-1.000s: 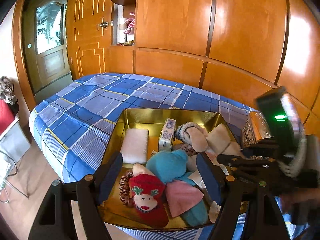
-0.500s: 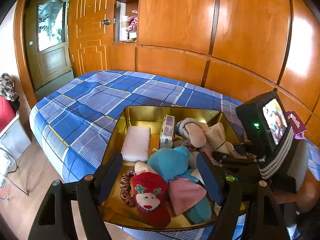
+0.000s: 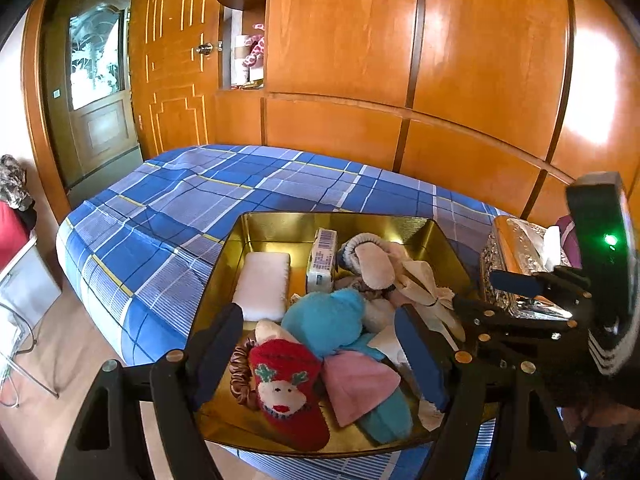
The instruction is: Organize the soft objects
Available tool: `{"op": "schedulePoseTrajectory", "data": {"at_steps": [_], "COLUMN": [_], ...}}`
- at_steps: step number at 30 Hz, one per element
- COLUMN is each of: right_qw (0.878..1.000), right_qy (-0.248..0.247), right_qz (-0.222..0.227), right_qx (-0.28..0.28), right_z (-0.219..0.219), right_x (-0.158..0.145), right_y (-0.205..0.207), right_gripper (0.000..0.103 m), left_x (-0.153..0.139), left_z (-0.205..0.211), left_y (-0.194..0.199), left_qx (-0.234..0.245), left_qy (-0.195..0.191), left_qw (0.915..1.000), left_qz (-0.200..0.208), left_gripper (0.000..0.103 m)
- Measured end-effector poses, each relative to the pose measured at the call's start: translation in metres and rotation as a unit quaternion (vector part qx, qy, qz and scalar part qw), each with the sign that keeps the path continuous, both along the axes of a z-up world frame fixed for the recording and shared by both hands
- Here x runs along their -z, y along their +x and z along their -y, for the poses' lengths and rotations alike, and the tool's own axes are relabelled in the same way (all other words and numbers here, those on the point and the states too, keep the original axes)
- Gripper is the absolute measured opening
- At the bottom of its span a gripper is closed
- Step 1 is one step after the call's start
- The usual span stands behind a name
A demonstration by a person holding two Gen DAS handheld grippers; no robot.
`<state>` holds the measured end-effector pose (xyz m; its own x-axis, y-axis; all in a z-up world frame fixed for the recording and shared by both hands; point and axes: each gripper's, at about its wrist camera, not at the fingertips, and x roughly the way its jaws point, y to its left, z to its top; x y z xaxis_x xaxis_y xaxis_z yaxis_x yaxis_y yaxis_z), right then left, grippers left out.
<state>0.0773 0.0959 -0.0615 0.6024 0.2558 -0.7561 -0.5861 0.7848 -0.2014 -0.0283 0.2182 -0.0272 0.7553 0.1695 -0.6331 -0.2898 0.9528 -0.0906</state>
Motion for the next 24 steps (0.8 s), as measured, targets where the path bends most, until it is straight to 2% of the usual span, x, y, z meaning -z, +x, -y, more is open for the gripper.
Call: {"op": "schedulePoseTrajectory", "data": {"at_steps": [10, 14, 16, 18, 21, 24], "right_qw": [0.993, 0.987, 0.985, 0.983, 0.981, 0.98], "right_qy": [0.043, 0.064, 0.07, 0.077, 0.081, 0.079], "right_qz": [0.068, 0.075, 0.077, 0.076, 0.072, 0.074], "right_qx": [0.092, 0.127, 0.14, 0.151, 0.163, 0.167], "right_z": [0.039, 0.055, 0.062, 0.068, 0.075, 0.078], "right_x": [-0.019, -0.025, -0.027, -0.026, -0.024, -0.022], "right_y": [-0.031, -0.036, -0.037, -0.04, -0.043, -0.048], "right_gripper": [0.048, 0.05, 0.057, 0.059, 0.06, 0.06], "left_x": [-0.003, -0.005, -0.005, -0.007, -0.008, -0.009], "left_z": [0.016, 0.025, 0.029, 0.033, 0.038, 0.044], "left_y": [-0.003, -0.005, -0.006, -0.007, -0.01, -0.011], "left_qx": [0.011, 0.015, 0.016, 0.016, 0.011, 0.014], "left_qy": [0.009, 0.016, 0.02, 0.024, 0.028, 0.029], "left_qw": [0.9999, 0.9997, 0.9996, 0.9995, 0.9993, 0.9992], "left_qz": [0.006, 0.01, 0.012, 0.015, 0.02, 0.022], "left_gripper": [0.084, 0.089, 0.091, 0.093, 0.102, 0.103]}}
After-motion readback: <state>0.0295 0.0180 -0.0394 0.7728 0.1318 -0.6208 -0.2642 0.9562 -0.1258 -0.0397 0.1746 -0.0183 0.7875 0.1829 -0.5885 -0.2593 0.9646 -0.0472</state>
